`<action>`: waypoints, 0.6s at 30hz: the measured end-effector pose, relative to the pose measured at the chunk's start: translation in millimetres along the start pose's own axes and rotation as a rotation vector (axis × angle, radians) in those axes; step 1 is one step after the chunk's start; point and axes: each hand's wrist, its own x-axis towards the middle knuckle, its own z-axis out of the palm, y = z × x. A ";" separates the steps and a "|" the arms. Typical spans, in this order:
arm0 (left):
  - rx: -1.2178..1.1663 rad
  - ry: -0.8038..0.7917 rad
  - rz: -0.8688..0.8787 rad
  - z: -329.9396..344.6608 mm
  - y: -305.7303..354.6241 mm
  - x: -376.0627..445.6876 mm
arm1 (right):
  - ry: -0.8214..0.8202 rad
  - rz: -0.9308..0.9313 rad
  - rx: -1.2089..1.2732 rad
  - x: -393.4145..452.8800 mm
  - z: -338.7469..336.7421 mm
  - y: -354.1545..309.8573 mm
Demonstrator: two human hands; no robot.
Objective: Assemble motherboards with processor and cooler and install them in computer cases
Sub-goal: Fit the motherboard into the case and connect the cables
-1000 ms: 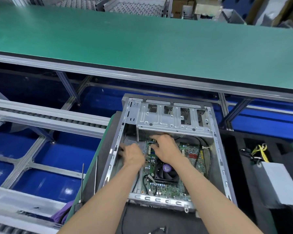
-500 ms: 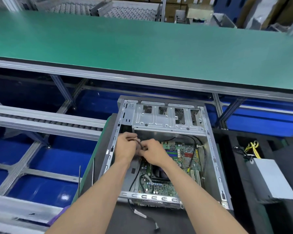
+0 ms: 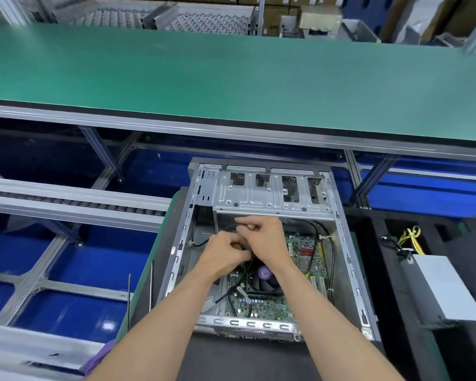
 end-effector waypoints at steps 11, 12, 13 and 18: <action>-0.382 -0.079 0.073 -9.6 0.3 3.9 | -0.192 0.125 0.415 -0.9 -17.1 2.3; -0.445 -0.066 0.070 -9.8 -1.1 4.9 | -0.239 0.104 0.416 -1.1 -22.5 3.4; -0.507 -0.058 0.063 -9.9 -2.4 6.0 | -0.298 0.086 0.404 -1.8 -28.7 3.8; -0.892 -0.023 -0.036 -11.5 -3.0 11.3 | -0.540 0.151 0.153 -9.1 -44.9 5.2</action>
